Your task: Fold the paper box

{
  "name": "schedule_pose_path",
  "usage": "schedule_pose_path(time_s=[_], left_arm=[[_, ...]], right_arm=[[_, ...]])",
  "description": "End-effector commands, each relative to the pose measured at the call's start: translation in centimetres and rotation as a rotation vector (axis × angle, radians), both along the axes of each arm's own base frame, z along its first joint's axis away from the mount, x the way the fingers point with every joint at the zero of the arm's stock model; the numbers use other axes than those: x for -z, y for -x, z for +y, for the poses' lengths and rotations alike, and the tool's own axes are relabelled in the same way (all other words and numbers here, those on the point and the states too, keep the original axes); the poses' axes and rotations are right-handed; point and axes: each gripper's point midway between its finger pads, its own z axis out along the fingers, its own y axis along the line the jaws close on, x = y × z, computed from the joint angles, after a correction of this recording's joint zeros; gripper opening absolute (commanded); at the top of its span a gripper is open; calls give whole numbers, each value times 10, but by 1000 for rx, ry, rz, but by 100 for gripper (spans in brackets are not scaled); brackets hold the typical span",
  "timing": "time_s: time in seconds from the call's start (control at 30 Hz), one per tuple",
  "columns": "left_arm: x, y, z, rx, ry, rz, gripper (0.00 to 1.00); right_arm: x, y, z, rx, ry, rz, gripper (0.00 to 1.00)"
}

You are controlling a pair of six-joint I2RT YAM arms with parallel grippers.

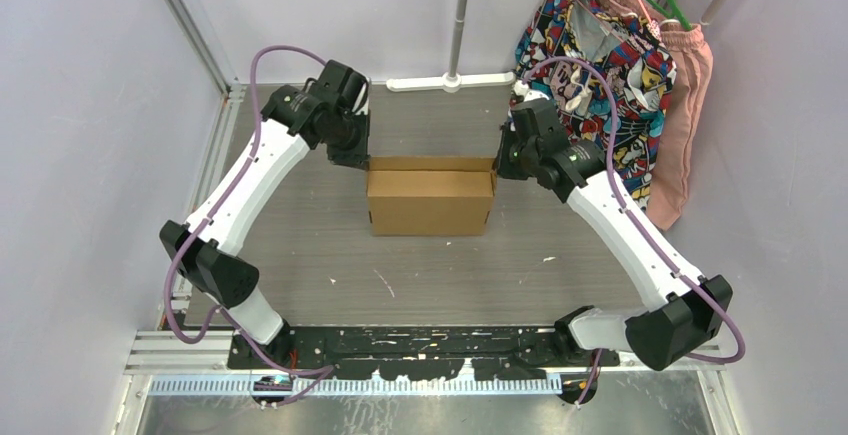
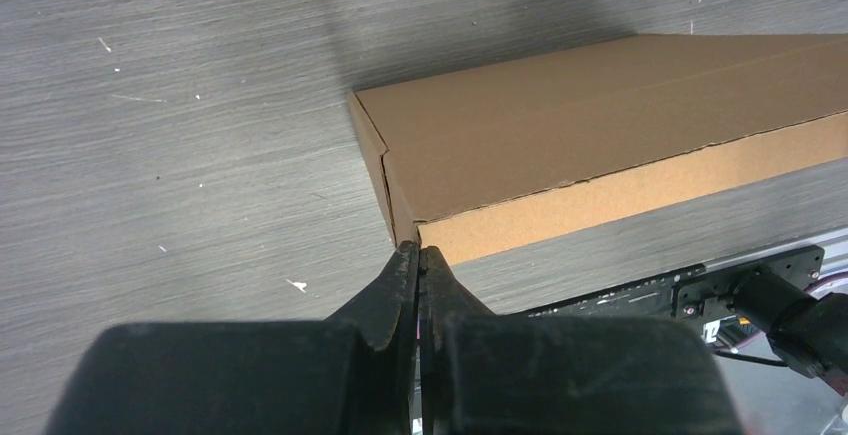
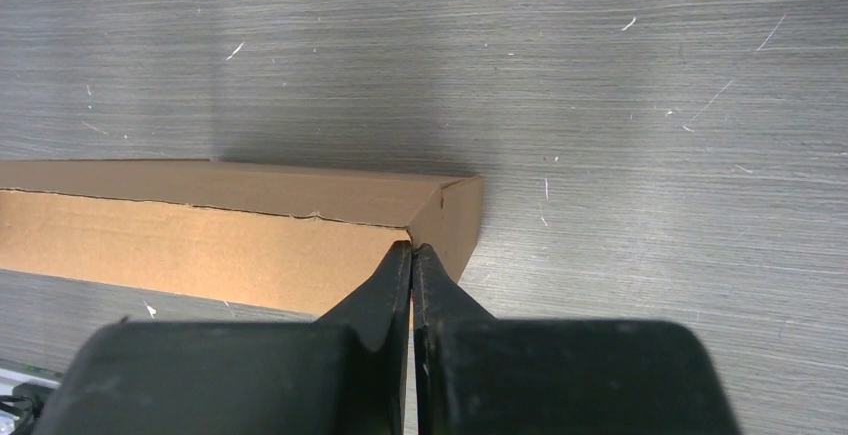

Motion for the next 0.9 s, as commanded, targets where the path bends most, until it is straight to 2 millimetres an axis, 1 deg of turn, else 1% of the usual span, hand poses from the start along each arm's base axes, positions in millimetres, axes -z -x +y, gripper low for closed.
schedule_pose_path(time_s=[0.0,0.1,0.27,0.6,0.87], left_arm=[[-26,-7,-16,11,80,-67,0],[-26,-8,-17,9,81,-68,0],[-21,-7,-16,9,74,-63,0],[-10,-3,-15,9,83,-72,0],[-9,-1,-15,14,91,-73,0]], right_arm=[[-11,3,10,7,-63,-29,1],[-13,2,10,16,-67,-33,1],[-14,1,10,24,-68,-35,1],[-9,0,14,33,-73,-27,1],[-6,1,17,39,-80,-12,1]])
